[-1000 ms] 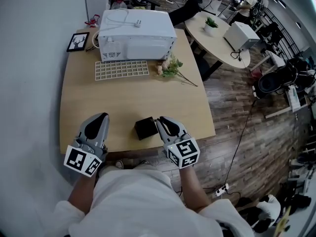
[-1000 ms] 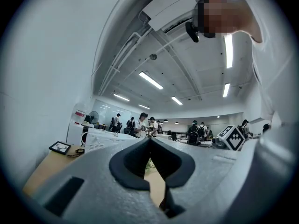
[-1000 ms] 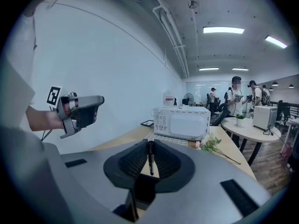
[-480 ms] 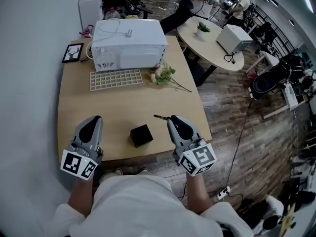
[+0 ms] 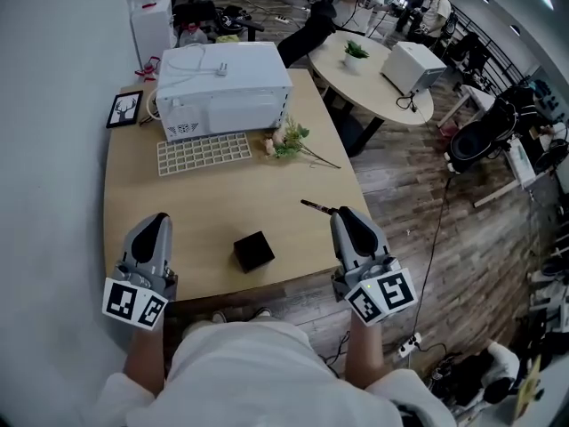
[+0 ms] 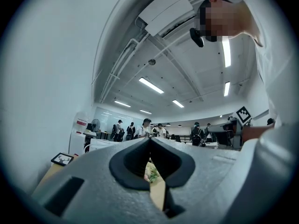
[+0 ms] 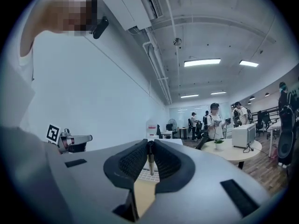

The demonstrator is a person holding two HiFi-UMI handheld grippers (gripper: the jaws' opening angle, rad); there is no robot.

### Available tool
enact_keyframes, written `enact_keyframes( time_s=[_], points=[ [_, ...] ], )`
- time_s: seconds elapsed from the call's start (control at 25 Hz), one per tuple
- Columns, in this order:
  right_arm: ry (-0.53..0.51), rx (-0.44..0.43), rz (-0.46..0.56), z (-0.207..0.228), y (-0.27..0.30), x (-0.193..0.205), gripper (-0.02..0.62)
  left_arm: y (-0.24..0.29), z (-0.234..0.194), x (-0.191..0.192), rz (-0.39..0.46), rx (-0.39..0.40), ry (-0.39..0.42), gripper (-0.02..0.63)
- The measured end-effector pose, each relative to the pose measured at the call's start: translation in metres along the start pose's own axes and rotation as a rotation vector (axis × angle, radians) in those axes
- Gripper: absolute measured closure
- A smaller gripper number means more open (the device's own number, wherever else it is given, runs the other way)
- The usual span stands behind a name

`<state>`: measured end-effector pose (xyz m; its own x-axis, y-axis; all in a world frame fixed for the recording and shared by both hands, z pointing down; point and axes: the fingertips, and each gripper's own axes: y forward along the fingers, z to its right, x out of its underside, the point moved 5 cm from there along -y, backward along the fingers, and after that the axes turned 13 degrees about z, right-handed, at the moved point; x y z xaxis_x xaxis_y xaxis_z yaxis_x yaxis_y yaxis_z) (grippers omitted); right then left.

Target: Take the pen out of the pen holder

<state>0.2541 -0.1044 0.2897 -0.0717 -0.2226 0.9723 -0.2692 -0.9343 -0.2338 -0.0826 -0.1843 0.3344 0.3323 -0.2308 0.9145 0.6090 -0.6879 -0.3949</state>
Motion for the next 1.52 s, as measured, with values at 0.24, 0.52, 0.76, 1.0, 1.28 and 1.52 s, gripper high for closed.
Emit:
enact_keyframes(
  time_s=[0.24,0.52,0.76,1.0,1.28,1.52],
  points=[
    [-0.011,0.044,0.025,0.008,-0.009,-0.011,0.549,-0.009,-0.01,-0.008,0.006,-0.035,0.021,0.594],
    [-0.056,0.062,0.045,0.012,-0.015,-0.024,0.549,-0.031,-0.021,-0.02,0.012,-0.108,0.046,0.594],
    [-0.066,0.09,0.038,0.015,-0.023,-0.02,0.549,-0.046,-0.025,-0.024,0.005,-0.139,0.053,0.594],
    [-0.059,0.111,0.039,0.011,-0.031,-0.019,0.549,-0.05,-0.023,-0.026,-0.009,-0.124,0.053,0.594],
    [-0.062,0.116,0.035,-0.002,-0.031,-0.016,0.549,-0.058,-0.022,-0.027,-0.015,-0.104,0.04,0.594],
    [-0.059,0.117,0.028,-0.016,-0.032,-0.012,0.549,-0.067,-0.027,-0.027,-0.019,-0.094,0.031,0.594]
  ],
)
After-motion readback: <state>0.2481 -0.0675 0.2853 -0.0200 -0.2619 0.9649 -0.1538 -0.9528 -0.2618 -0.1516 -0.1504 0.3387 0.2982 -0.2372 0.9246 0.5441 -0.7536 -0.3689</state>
